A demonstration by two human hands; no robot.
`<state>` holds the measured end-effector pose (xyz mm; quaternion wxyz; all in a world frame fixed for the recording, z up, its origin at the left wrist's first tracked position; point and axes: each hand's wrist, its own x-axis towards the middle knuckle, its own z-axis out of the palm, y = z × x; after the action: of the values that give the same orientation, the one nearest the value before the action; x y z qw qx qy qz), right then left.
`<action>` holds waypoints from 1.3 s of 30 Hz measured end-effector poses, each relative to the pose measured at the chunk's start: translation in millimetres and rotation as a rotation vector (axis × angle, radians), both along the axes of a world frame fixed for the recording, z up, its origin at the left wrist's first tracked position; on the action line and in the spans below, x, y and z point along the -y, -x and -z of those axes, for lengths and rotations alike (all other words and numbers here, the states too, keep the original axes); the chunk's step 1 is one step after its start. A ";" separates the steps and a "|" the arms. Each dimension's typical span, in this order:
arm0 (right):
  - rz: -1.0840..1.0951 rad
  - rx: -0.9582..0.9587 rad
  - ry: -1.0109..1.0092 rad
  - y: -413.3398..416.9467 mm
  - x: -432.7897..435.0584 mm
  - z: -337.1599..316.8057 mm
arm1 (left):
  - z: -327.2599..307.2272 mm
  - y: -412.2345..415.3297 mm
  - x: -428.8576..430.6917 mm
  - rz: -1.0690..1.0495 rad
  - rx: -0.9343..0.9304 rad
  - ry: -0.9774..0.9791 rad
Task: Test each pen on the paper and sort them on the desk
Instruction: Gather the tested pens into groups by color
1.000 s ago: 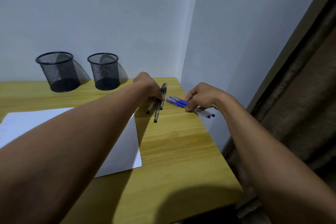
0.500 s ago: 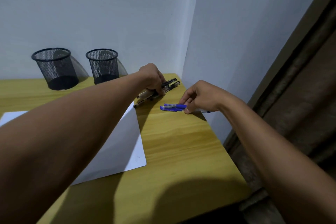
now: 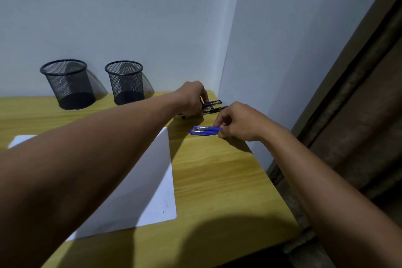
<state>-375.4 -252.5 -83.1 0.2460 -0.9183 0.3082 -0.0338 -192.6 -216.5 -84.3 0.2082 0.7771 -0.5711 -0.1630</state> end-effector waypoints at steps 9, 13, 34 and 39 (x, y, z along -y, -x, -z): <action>0.113 0.186 0.005 3.3 -6.6 -15.7 | -44.8 -14.9 -26.4 -0.062 -0.200 0.363; 0.166 0.368 -0.091 -10.5 -19.2 -37.4 | -66.1 -39.7 -53.5 -0.130 -0.341 0.491; 0.228 0.838 -0.187 -232.3 -71.4 -86.6 | -105.0 -195.2 -190.5 -0.729 -0.304 1.065; 0.270 0.746 -0.102 -250.0 -73.3 -73.9 | -81.7 -203.5 -182.1 -0.729 -0.353 0.980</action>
<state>-125.5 -179.1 -9.2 0.3796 -0.7808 0.3171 -0.3817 11.0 -34.4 -2.6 0.6729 0.6975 -0.2355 0.0731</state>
